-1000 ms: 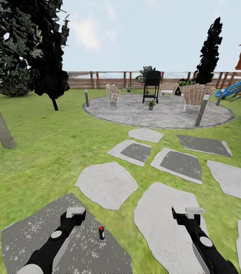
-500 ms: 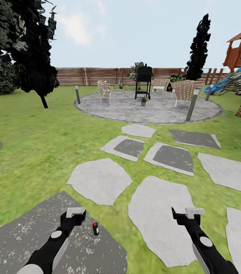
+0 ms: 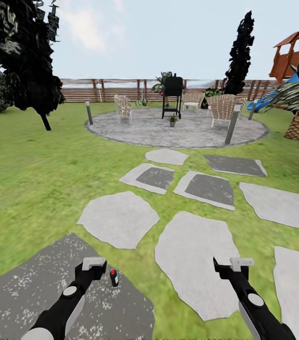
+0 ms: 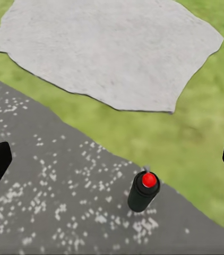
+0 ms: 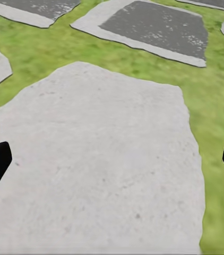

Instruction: Pick up the pesticide atomizer in the garden and spray insectifuge to fully cover both potted plants in the garden.

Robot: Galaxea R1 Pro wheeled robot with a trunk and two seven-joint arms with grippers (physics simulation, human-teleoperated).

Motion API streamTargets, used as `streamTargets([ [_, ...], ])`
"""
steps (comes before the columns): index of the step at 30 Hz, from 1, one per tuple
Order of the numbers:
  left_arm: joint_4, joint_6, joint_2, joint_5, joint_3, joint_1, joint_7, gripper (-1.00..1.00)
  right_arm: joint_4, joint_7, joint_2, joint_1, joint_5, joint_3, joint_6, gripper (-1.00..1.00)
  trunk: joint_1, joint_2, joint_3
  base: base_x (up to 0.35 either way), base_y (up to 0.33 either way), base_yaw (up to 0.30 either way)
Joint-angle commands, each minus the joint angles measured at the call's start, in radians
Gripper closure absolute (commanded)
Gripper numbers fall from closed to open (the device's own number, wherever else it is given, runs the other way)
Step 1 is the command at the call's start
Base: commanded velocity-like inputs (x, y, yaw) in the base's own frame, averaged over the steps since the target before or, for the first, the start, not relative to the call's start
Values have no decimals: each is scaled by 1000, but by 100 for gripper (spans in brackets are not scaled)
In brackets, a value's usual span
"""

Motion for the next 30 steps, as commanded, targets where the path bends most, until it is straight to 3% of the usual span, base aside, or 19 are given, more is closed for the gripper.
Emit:
streamTargets([
  [1, 1, -3, 0, 1, 0, -1, -1, -100, 1, 1, 0, -1, 0, -1, -3, -100, 4, -8, -6, 0, 0, 0],
  [11, 1, -4, 0, 1, -1, -1, -1, -100, 1, 1, 0, -1, 0, -1, -3, -100, 42, -78, -53, 0, 0, 0],
  [21, 1, -7, -2, -2, -8, 3, -1, -100, 1, 1, 0, -1, 0, -1, -3, -100, 47, -80, -107, 0, 0, 0],
  [30, 14, -121, -5, -7, -9, 12, -1, -100, 1, 1, 0, -1, 0, -1, -3, -100, 51, -82, -157, 0, 0, 0],
])
